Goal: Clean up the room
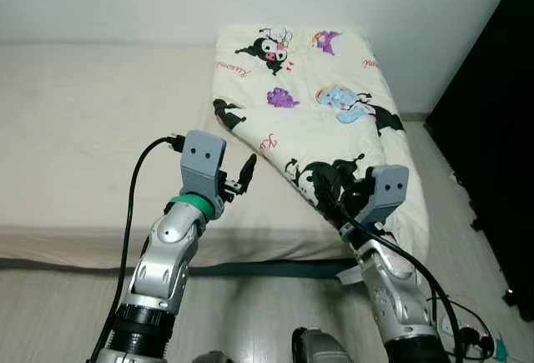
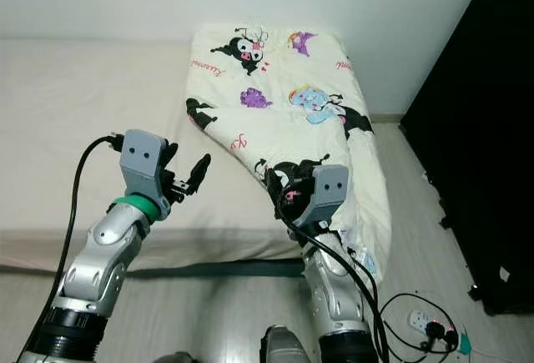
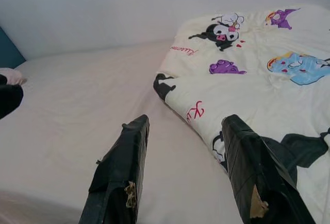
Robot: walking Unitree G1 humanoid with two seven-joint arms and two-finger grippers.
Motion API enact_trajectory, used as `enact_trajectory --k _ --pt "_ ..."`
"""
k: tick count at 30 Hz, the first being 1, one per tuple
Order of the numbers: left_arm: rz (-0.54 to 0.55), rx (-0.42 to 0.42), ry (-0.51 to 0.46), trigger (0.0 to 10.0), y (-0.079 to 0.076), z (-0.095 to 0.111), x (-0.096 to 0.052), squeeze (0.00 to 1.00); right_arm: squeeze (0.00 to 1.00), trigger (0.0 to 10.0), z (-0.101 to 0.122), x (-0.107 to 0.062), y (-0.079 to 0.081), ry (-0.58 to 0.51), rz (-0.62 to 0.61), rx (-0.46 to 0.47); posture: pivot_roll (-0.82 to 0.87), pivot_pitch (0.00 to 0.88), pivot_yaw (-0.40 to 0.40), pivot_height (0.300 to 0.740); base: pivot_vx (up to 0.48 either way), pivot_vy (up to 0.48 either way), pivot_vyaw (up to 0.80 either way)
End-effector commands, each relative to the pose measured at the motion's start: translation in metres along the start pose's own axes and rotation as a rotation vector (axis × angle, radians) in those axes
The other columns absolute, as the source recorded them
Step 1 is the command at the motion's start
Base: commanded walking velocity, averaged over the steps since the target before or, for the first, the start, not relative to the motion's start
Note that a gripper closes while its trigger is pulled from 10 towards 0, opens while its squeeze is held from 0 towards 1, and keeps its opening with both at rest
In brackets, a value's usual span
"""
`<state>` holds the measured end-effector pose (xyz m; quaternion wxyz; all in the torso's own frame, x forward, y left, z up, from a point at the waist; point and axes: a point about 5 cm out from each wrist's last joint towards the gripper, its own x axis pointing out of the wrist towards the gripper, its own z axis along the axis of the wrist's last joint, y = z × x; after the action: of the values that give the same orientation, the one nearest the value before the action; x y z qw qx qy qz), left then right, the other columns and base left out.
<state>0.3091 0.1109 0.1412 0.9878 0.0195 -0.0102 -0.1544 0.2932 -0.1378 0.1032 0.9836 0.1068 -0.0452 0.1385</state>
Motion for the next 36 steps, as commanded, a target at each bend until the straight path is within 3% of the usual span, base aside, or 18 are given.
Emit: enact_trajectory --k 1,11,21,25,26,27,36 --pt "-0.004 0.001 0.030 10.0 -0.001 -0.007 -0.002 0.00 0.00 10.0 -0.003 -0.002 -0.005 0.014 -0.023 0.009 -0.05 0.047 0.073 0.635 0.000 0.000 0.00" --pt "-0.004 0.001 0.033 10.0 -0.001 -0.007 -0.003 0.00 0.00 10.0 -0.002 -0.002 -0.008 0.011 -0.036 0.004 -0.05 0.053 0.073 0.605 0.000 0.000 0.00" --pt "-0.006 0.003 0.037 10.0 0.000 -0.007 -0.003 0.00 0.00 10.0 0.008 -0.002 -0.026 -0.022 -0.099 -0.044 -0.05 0.060 0.081 0.565 0.000 0.000 0.00" --pt "-0.011 0.008 0.044 10.0 0.000 -0.008 -0.005 0.00 0.00 10.0 0.037 0.002 -0.059 -0.096 -0.177 -0.134 -0.04 0.077 0.091 0.545 0.000 0.000 0.00" --pt "-0.011 0.008 0.044 10.0 0.000 -0.008 -0.005 0.00 0.00 10.0 0.037 0.002 -0.059 -0.096 -0.177 -0.134 -0.04 0.077 0.091 0.545 0.000 0.000 0.00" --pt "-0.010 0.010 0.048 10.0 0.001 -0.008 -0.006 0.00 0.00 10.0 0.049 0.004 -0.072 -0.122 -0.207 -0.169 -0.04 0.084 0.089 0.535 0.000 0.000 0.00" --pt "0.002 0.016 0.054 10.0 0.005 -0.008 -0.009 0.00 0.00 10.0 0.093 0.003 -0.107 -0.246 -0.354 -0.257 -0.02 0.098 0.091 0.535 0.000 0.000 0.00"
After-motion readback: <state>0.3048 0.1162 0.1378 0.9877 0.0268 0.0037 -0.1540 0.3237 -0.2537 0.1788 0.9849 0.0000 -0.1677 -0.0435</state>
